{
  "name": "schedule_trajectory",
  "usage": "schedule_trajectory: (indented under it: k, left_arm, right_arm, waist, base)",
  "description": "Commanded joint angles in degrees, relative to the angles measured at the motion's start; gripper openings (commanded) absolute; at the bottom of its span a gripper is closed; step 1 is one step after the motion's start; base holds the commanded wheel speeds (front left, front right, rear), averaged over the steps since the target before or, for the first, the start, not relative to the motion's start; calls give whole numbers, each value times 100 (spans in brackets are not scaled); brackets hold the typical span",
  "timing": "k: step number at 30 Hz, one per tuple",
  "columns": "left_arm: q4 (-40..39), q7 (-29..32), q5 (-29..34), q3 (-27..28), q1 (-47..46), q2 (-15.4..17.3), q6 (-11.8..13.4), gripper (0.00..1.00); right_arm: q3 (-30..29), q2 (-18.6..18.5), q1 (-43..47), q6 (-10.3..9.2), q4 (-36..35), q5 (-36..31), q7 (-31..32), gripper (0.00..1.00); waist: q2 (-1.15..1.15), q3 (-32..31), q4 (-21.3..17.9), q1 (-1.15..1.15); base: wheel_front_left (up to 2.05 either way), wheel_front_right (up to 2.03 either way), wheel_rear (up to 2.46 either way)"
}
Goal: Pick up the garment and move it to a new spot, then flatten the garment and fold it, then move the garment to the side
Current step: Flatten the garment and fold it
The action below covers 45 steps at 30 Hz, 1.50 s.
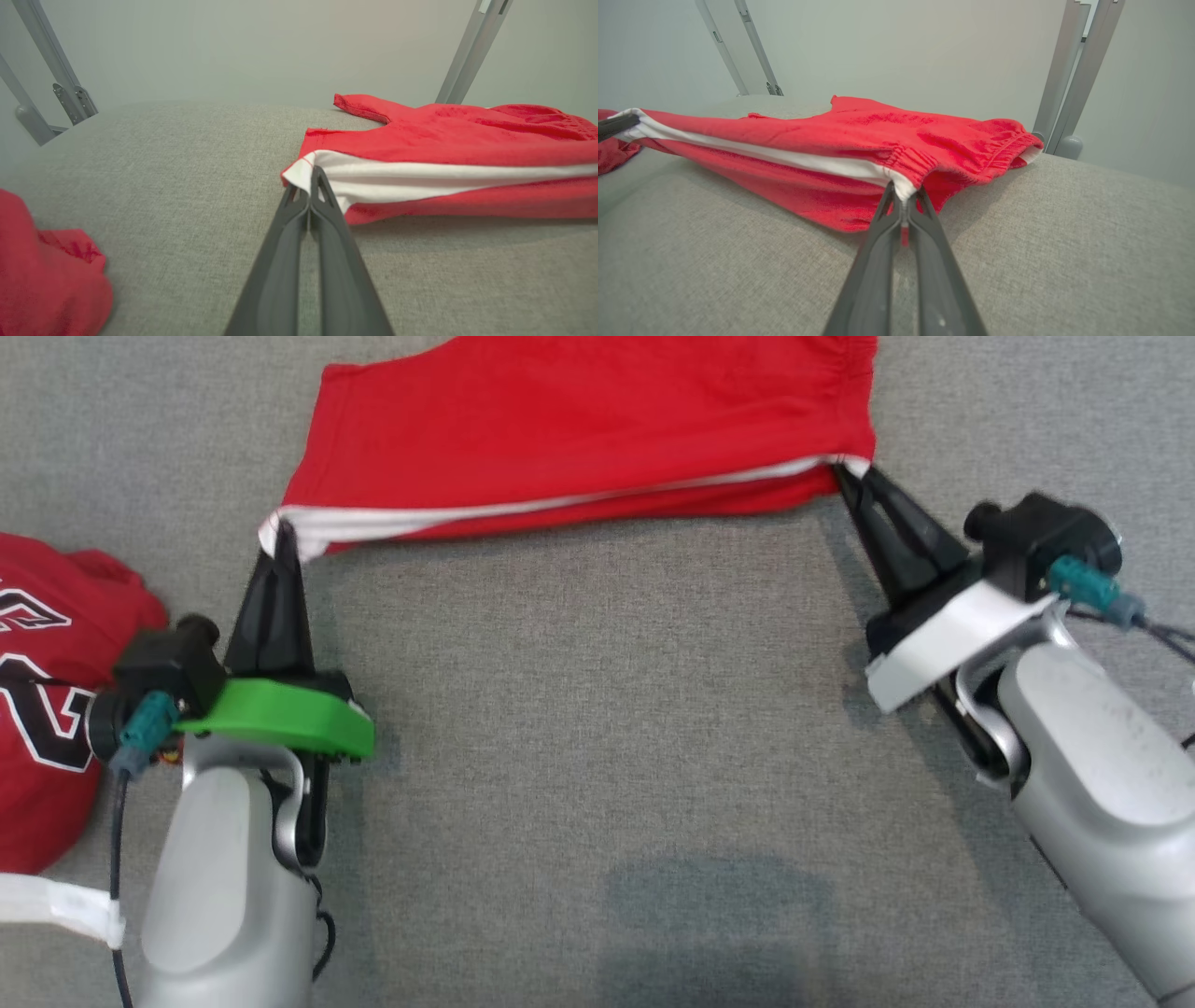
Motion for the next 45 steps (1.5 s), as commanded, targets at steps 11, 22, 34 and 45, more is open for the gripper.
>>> schedule_trajectory:
  k: [11,22,34,45]
  left_arm:
    - [338,1,-360,-17,1653,23,111,0]
    - [630,1,-208,129,2923,25,90,0]
    - [458,0,-123,532,3589,29,57,0]
    - [169,0,168,339,2066,21,-29,0]
  right_arm:
    - [199,206,2024,-8,-40,431,-16,0]
    - [290,549,3523,-8,86,639,-16,0]
    - [361,679,4352,-10,-31,781,-16,0]
    - [68,989,3353,-9,-163,827,-16,0]
  waist:
    - [0,-1633,-40,0]
    - [0,-2813,47,0]
    - [0,-3066,-381,0]
    - [0,-2088,-647,0]
  base:
    - [0,0,0]
    - [0,0,0]
    - [0,0,0]
    - [0,0,0]
